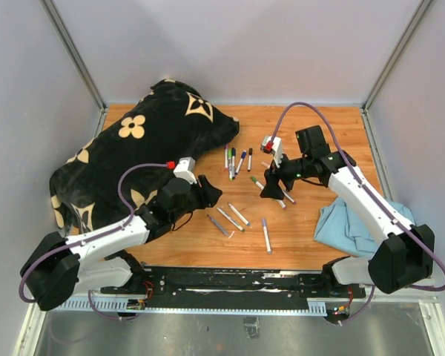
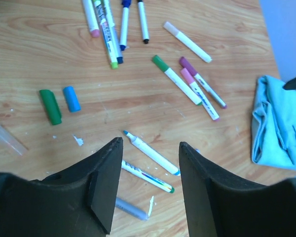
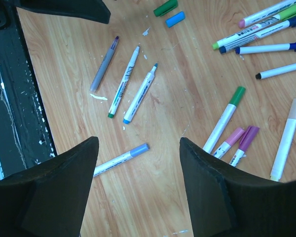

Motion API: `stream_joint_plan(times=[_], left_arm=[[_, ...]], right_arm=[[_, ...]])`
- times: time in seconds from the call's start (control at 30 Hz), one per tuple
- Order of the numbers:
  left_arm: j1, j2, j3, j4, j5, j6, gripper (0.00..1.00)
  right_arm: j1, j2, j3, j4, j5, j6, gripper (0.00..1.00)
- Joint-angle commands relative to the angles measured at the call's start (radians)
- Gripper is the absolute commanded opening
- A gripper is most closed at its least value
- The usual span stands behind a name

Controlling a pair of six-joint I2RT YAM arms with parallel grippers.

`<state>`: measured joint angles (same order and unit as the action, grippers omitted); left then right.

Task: Open the pen caps
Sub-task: Place the pen cap at the center of the board, then pick up the pen from the center of the board.

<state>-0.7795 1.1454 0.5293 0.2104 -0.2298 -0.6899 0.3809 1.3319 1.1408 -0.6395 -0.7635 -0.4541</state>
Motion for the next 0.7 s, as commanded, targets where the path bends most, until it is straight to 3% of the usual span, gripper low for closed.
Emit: stream_joint_plan(times=[0.0, 0.2, 0.43, 0.67], left_arm=[[-0.006, -0.087, -0.069, 0.136, 0.104, 0.065, 0.58], [-0.006, -0.187, -0.16, 0.169, 0.148, 0.076, 0.6], [-0.006, -0.321, -0.284, 0.302, 0.18, 0.088, 0.88], [-0.006, -0.447, -0.37, 0.323, 0.131, 0.082, 0.96]], right_arm=[[-0.023, -0.051, -0.028, -0.075, -0.059, -0.083, 0.69], [-0.009, -0.123, -0.113, -0.137, 0.034, -0.153, 0.72], [0.161, -0.031, -0.234, -0.096, 0.304, -0.121, 0.82], [0.27, 0.098, -0.229, -0.072, 0.421, -0.083, 0.82]])
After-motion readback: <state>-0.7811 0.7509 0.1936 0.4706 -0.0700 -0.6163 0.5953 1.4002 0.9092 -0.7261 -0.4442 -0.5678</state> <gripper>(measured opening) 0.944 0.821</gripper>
